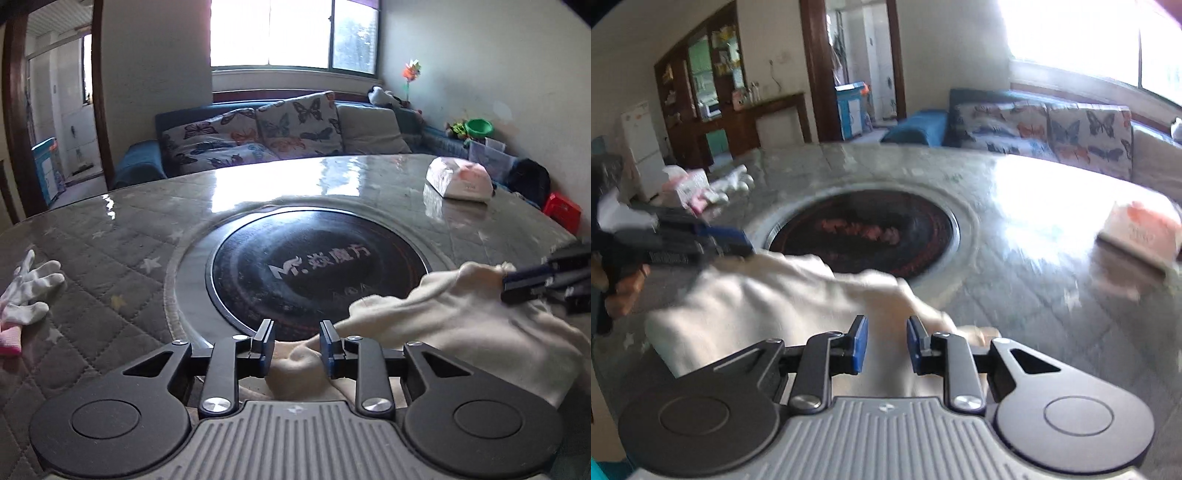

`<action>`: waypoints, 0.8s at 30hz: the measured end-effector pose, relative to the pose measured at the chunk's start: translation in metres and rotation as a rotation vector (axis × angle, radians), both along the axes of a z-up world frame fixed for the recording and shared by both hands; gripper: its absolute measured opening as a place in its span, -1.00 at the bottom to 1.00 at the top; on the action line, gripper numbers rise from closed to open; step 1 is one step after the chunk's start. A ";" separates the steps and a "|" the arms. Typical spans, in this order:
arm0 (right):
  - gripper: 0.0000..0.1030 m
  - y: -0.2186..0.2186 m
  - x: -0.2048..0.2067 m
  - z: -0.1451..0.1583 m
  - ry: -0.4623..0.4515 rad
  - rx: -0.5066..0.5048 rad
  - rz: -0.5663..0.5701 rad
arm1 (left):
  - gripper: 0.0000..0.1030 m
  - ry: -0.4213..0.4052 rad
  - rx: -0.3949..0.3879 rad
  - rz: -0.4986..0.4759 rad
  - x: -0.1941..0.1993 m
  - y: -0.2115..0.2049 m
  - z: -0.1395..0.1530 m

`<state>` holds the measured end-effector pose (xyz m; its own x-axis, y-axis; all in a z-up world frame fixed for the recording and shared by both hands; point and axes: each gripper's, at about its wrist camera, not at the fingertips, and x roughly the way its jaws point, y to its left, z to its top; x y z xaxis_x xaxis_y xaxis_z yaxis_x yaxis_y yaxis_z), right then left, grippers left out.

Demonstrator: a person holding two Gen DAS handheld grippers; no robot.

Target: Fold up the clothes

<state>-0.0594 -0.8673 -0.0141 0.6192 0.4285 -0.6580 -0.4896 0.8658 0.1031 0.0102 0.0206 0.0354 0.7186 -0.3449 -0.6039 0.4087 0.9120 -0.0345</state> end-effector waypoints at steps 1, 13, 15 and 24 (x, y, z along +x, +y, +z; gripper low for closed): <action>-0.57 -0.004 0.002 -0.004 0.013 0.000 -0.021 | -0.45 0.001 -0.011 0.005 -0.001 0.001 0.002; -0.58 0.016 0.025 0.006 0.005 0.097 -0.015 | -0.48 0.076 -0.101 -0.099 -0.004 -0.037 0.008; -0.58 0.022 0.032 0.000 0.025 0.106 -0.020 | -0.45 0.109 -0.111 -0.093 0.005 -0.041 0.003; -0.59 0.026 0.024 -0.001 0.015 0.083 -0.012 | -0.42 0.148 -0.121 -0.039 0.020 -0.035 -0.010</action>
